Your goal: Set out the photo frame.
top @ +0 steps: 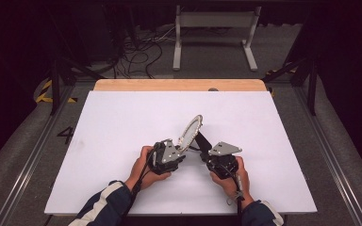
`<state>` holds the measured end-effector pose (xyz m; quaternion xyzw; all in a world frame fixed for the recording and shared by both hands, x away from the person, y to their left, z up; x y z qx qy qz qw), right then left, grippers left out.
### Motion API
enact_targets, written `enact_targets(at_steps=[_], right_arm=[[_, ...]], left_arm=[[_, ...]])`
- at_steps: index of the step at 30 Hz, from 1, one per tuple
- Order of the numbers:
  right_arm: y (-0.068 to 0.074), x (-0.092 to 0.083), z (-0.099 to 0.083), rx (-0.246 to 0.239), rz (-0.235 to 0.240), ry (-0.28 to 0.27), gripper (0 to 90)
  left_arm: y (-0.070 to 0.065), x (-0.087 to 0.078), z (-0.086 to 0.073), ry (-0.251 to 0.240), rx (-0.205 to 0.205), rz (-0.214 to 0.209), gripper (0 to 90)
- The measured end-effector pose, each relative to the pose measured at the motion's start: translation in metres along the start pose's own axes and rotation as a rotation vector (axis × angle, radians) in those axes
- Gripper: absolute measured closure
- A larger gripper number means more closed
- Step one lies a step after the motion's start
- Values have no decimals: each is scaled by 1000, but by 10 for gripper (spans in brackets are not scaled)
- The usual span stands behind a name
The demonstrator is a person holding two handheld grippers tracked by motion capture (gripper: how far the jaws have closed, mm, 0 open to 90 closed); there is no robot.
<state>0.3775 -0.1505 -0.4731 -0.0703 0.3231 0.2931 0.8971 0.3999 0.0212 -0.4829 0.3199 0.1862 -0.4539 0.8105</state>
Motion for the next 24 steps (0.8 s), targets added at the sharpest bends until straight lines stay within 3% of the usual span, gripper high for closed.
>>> enact_targets(at_steps=[1,4,11,14,18,24], right_arm=[[0,2,-1,-4,0,7,900],[1,4,-2,-13,-4,16,898],[1,5,-3,-38,-17,17,900],[1,7,-5,-34,-15,30,900],[-4,7,-5,-22,-6,34,900],[-5,7,-6,-27,-7,42,900]], left_arm=[[1,0,0,-4,1,7,664],[3,0,-2,-18,-10,-7,666],[2,-1,-1,-10,40,17,685],[-2,-5,1,-12,102,48,707],[-5,-7,3,-34,91,21,729],[-8,-7,4,-27,94,21,723]])
Point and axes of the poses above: each handheld gripper's, and its own axes: x roughly forward along the jaws, z roughly out of its top, y roughly to its left, the point moved 5 cm from there along x, roughly forward along the jaws, and after that the axes turned 9 degrees about x, right-handed, at the moved point
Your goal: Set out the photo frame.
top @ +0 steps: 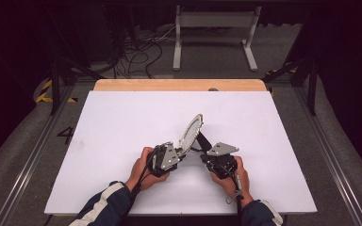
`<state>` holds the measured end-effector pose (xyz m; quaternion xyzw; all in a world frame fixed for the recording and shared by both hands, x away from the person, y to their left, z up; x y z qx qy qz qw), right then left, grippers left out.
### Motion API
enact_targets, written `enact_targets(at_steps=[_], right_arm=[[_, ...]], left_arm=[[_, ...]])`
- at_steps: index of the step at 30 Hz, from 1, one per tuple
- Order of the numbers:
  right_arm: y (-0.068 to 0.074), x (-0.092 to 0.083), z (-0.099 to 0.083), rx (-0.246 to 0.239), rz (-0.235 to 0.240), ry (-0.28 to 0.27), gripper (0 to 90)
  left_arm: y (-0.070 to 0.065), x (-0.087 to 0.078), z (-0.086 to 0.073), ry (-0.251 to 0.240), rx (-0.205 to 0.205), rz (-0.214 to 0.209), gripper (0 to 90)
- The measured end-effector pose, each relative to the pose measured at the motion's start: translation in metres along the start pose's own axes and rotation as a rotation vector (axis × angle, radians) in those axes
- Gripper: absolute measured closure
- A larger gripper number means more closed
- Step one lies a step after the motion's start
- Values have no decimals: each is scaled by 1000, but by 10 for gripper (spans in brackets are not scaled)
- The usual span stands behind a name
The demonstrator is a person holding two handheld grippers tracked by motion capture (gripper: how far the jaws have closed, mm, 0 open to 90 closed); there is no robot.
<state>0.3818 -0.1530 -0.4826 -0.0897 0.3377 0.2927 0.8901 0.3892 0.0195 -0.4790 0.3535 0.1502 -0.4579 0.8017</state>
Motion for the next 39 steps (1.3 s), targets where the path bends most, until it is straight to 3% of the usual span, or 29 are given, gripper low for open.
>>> enact_targets(at_steps=[5,7,15,29,37,39], right_arm=[[-6,1,-1,15,-11,7,900],[-10,1,-1,20,-28,4,900],[-14,2,-1,34,-31,3,900],[-23,3,-1,52,-44,-8,900],[-22,2,-2,53,-22,-16,846],[-21,0,-2,53,-15,-23,827]], left_arm=[[-4,2,2,2,12,-6,711],[-6,2,3,-2,-12,-22,714],[-6,4,4,-9,-7,-31,710],[-6,6,4,-25,-46,-59,714],[-6,-7,6,-73,-38,-98,718],[-4,-12,5,-82,-59,-100,712]])
Point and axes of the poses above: each handheld gripper's, and its own axes: x roughly forward along the jaws, z roughly out of its top, y roughly to its left, the point moved 5 cm from there along x, roughly forward along the jaws, and after that the axes turned 9 degrees about x, right-handed, at the moved point
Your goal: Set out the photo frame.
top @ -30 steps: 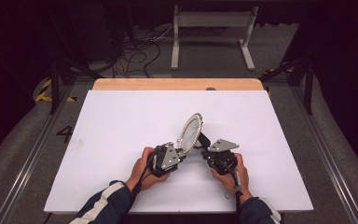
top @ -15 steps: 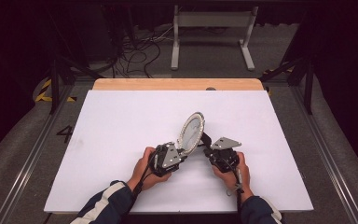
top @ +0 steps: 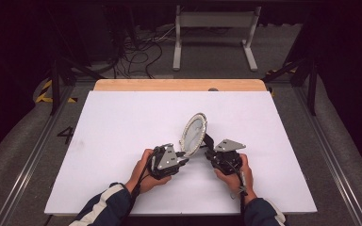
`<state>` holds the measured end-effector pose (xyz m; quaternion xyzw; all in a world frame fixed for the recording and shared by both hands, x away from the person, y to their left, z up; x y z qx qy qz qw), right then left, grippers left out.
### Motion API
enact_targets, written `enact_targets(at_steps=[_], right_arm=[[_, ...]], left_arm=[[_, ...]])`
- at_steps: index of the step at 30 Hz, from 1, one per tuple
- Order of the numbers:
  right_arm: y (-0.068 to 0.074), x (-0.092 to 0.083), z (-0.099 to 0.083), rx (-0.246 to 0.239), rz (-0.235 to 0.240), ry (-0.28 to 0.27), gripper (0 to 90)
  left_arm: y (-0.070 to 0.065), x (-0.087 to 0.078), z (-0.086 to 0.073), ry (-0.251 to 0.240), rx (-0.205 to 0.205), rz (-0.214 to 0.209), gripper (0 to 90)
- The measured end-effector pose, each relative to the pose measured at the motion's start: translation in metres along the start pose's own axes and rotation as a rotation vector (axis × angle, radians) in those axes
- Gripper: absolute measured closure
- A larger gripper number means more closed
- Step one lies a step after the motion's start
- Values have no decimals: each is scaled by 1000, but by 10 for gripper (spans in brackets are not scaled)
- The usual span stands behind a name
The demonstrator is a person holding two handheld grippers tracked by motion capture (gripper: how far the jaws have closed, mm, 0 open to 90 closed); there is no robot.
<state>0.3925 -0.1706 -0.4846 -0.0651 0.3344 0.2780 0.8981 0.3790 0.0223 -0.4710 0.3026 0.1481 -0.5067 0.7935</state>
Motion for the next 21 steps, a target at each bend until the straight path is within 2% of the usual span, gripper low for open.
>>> enact_targets(at_steps=[3,6,8,11,14,18,21], right_arm=[[4,-6,1,16,30,-26,778],[8,-17,0,32,63,-65,736],[9,-23,-1,48,69,-85,718],[12,-27,0,46,76,-106,705],[19,-31,1,34,84,-119,668],[29,-33,4,8,99,-139,646],[34,-35,7,7,107,-149,618]], left_arm=[[5,-9,-3,-12,-45,10,703],[8,-20,-13,-8,-88,26,633],[8,-23,-15,-3,-88,26,594],[9,-34,-23,3,-100,26,563],[9,-46,-30,-31,-146,33,517],[8,-55,-41,-12,-155,37,427],[8,-63,-50,5,-170,39,371]])
Point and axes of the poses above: each handheld gripper's, and its own axes: x roughly forward along the jaws, z roughly out of its top, y roughly to its left, the point moved 5 cm from there along x, roughly forward along the jaws, and after that the axes turned 9 degrees about x, right-handed, at the moved point
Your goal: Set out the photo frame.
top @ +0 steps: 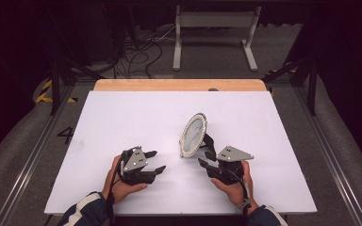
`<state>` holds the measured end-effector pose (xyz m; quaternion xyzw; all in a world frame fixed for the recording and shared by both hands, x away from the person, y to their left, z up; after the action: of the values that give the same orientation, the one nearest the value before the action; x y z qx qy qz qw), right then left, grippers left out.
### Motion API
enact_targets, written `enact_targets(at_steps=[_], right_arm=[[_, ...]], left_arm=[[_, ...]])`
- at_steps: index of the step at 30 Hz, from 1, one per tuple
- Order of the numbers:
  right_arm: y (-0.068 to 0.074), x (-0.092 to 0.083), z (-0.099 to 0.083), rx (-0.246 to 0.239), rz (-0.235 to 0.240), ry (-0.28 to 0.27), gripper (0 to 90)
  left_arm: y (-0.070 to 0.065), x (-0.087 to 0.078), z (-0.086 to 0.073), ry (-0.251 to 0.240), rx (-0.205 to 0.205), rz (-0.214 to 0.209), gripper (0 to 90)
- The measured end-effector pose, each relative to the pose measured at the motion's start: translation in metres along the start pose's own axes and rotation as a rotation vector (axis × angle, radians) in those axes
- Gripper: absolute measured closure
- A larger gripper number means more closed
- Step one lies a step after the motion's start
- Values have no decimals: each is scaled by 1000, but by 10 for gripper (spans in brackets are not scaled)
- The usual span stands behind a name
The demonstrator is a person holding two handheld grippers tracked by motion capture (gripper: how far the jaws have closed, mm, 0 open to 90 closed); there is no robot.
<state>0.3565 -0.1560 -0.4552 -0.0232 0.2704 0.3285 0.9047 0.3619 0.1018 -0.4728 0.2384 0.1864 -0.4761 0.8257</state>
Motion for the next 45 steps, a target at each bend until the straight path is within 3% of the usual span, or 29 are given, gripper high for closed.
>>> enact_targets(at_steps=[1,12,20,25,31,37,45], right_arm=[[1,0,1,2,1,-5,608],[11,18,5,18,19,-12,519],[13,39,10,36,-7,-13,436],[11,48,13,70,-2,-3,448],[9,59,19,76,-19,-19,501],[9,55,19,67,-31,-52,559],[4,48,18,72,-4,-33,600]], left_arm=[[1,-5,-6,16,-8,16,302],[5,-41,-41,97,-46,71,212],[7,-46,-43,103,-49,99,199],[6,-51,-46,110,-44,112,198],[8,-54,-45,118,-28,130,190],[7,-54,-50,139,-31,126,189],[6,-52,-48,132,-29,113,189]])
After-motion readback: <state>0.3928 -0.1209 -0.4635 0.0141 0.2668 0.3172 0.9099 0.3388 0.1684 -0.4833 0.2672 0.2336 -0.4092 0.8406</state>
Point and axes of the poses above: each handheld gripper's, and its own axes: x roughly forward along the jaws, z roughly out of its top, y roughly to its left, the point moved 5 cm from there along x, roughly forward along the jaws, and after that the axes turned 9 degrees about x, right-handed, at the moved point
